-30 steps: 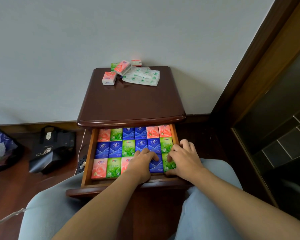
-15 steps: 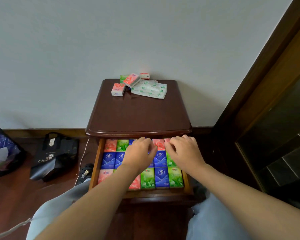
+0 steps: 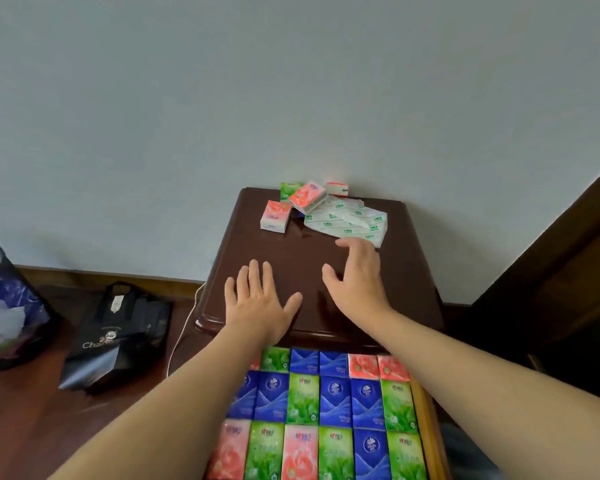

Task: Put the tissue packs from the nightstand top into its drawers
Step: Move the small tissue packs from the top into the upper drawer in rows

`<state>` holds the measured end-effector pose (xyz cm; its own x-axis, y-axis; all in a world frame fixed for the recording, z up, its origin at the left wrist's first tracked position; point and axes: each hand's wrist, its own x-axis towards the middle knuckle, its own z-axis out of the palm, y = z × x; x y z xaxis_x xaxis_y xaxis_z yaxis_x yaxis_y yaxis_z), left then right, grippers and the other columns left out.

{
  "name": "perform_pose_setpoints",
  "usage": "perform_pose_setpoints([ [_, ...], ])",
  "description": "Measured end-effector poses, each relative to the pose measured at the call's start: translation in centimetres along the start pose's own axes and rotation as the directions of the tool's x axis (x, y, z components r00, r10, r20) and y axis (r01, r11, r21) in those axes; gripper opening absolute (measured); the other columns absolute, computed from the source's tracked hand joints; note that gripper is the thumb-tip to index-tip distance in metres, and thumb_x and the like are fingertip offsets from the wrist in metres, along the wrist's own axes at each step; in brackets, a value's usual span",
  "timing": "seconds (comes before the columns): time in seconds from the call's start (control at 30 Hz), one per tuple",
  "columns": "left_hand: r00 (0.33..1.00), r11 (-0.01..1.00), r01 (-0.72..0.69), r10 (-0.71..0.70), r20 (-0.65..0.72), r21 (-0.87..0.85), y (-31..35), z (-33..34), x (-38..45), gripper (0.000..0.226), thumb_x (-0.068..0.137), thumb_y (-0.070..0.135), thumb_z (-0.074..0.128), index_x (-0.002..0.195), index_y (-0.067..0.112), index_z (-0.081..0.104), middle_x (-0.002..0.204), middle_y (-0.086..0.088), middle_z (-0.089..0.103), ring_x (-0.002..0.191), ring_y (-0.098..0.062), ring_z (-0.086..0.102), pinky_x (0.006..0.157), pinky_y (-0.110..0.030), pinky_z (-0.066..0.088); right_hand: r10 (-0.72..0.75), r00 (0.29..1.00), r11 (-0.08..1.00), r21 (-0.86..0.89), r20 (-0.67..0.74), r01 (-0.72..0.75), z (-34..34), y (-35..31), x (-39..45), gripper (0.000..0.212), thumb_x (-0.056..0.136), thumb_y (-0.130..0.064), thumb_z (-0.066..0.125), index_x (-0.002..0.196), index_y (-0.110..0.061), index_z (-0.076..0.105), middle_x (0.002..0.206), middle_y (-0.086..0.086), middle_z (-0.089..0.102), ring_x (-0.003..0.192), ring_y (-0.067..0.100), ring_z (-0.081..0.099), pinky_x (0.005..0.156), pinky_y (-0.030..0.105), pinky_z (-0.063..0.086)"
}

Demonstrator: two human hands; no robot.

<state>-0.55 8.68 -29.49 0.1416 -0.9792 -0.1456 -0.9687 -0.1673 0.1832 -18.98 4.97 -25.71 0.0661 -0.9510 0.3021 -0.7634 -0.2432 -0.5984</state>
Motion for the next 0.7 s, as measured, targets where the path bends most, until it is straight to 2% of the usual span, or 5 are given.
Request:
perform_pose_setpoints([
  [0.1,0.997,1.000,0.002,-0.001,-0.076,0.010,0.1,-0.4,1.8,0.095,0.097,0.075,0.013,0.163,0.011,-0.011,0.174,-0.008,-0.006,0.160,-0.028,-0.007,0.127,-0.054,-0.003,0.039,0.999,0.999,-0.029,-0.018,-0.039,2.1,-1.8,5.7,0.059,0.092,-0.027,0.070,0.142,-0.008,0.047,0.146,0.011,0.046,0.139,0.030,0.040,0.117,0.036,0.027],
  [0.33,0.991,1.000,-0.013,0.015,-0.137,0.012,0.0,-0.5,5.3,0.101,0.094,0.079,0.012,0.161,0.010,-0.019,0.173,-0.014,-0.006,0.159,-0.033,-0.007,0.127,-0.057,-0.002,0.050,0.998,0.960,-0.276,0.029,-0.040,6.0,-2.6,15.0,0.083,0.085,-0.037,0.072,0.156,-0.020,0.032,0.158,0.008,0.035,0.143,0.037,0.032,0.115,0.050,0.035],
  [0.47,0.986,0.999,-0.030,0.033,-0.165,0.021,-0.2,-0.3,6.1,0.102,0.093,0.079,0.012,0.161,0.010,-0.018,0.173,-0.014,-0.005,0.160,-0.033,-0.005,0.127,-0.058,0.000,0.040,0.999,0.951,-0.307,-0.016,-0.044,6.7,-2.0,16.1,0.067,0.090,-0.036,0.068,0.150,-0.019,0.043,0.148,0.010,0.049,0.137,0.037,0.038,0.109,0.046,0.036],
  [0.6,0.978,0.999,-0.042,0.044,-0.205,0.012,-0.3,-0.2,6.7,0.101,0.093,0.079,0.011,0.161,0.012,-0.019,0.173,-0.014,-0.011,0.160,-0.032,-0.005,0.127,-0.059,0.002,-0.099,0.987,0.972,-0.226,-0.122,0.070,5.0,-1.0,12.9,0.056,0.094,-0.039,0.065,0.145,-0.020,0.050,0.141,0.011,0.051,0.130,0.035,0.046,0.111,0.046,0.035],
  [0.7,0.969,0.998,-0.070,0.070,-0.237,0.011,-0.4,-0.2,6.4,0.099,0.091,0.079,0.009,0.162,0.015,-0.018,0.173,-0.012,-0.014,0.160,-0.032,-0.003,0.127,-0.059,0.005,-0.195,0.979,0.976,-0.104,-0.056,0.189,2.9,0.9,7.0,0.055,0.096,-0.043,0.062,0.147,-0.027,0.049,0.139,0.006,0.046,0.131,0.029,0.044,0.115,0.042,0.036],
])
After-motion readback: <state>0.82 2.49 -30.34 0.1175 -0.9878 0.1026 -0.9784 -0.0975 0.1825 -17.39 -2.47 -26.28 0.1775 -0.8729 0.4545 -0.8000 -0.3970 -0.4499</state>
